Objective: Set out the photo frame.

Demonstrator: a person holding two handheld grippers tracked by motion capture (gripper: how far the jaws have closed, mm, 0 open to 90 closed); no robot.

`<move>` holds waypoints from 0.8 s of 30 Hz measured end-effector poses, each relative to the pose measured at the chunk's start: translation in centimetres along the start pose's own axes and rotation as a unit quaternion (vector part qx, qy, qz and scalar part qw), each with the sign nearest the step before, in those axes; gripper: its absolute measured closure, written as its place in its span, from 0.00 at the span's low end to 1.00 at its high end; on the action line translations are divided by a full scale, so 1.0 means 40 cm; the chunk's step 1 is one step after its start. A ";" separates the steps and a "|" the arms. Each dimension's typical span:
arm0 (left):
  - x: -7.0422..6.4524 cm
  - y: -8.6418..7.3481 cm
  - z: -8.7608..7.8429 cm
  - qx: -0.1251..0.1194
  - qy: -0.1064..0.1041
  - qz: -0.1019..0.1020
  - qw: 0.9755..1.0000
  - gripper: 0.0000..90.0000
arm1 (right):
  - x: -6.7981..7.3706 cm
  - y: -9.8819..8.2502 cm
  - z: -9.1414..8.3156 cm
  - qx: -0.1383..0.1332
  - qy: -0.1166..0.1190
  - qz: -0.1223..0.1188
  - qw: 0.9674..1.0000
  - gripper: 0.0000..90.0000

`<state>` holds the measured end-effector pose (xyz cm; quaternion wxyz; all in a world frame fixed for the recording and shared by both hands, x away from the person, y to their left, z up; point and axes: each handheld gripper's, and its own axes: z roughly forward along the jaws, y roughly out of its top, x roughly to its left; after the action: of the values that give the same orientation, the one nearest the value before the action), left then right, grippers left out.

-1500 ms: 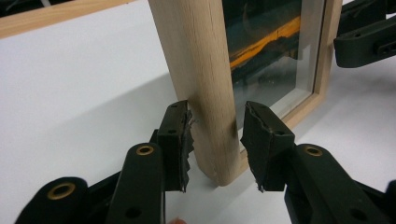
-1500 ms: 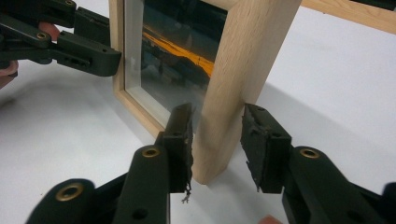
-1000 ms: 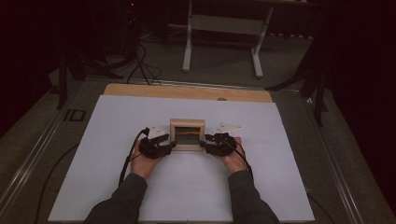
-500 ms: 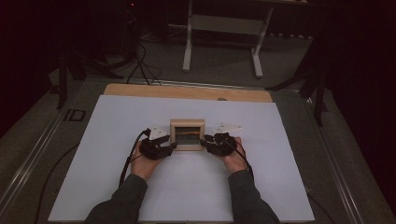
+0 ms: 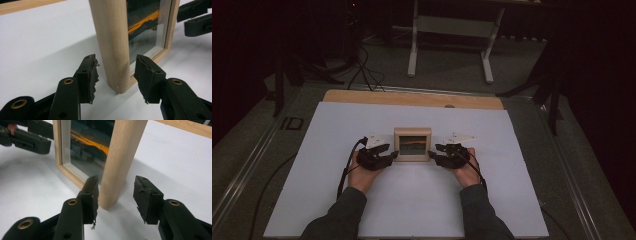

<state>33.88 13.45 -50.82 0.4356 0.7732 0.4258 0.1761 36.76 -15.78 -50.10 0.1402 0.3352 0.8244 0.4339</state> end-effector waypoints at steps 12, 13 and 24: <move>0.016 -0.010 -0.068 -0.006 0.012 -0.005 1.000 0.57 | 0.028 -0.017 -0.033 0.016 -0.005 -0.023 1.000 0.57; 0.018 -0.012 -0.075 -0.005 0.013 -0.003 1.000 0.57 | 0.029 -0.017 -0.039 0.015 -0.006 -0.024 1.000 0.57; 0.041 -0.048 -0.135 -0.008 0.022 -0.011 1.000 0.57 | 0.014 -0.036 -0.112 -0.006 -0.017 -0.015 1.000 0.56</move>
<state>30.39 18.12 -49.55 0.4340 0.7609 0.4427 0.1916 33.38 -18.76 -48.62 0.1625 0.3296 0.8241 0.4311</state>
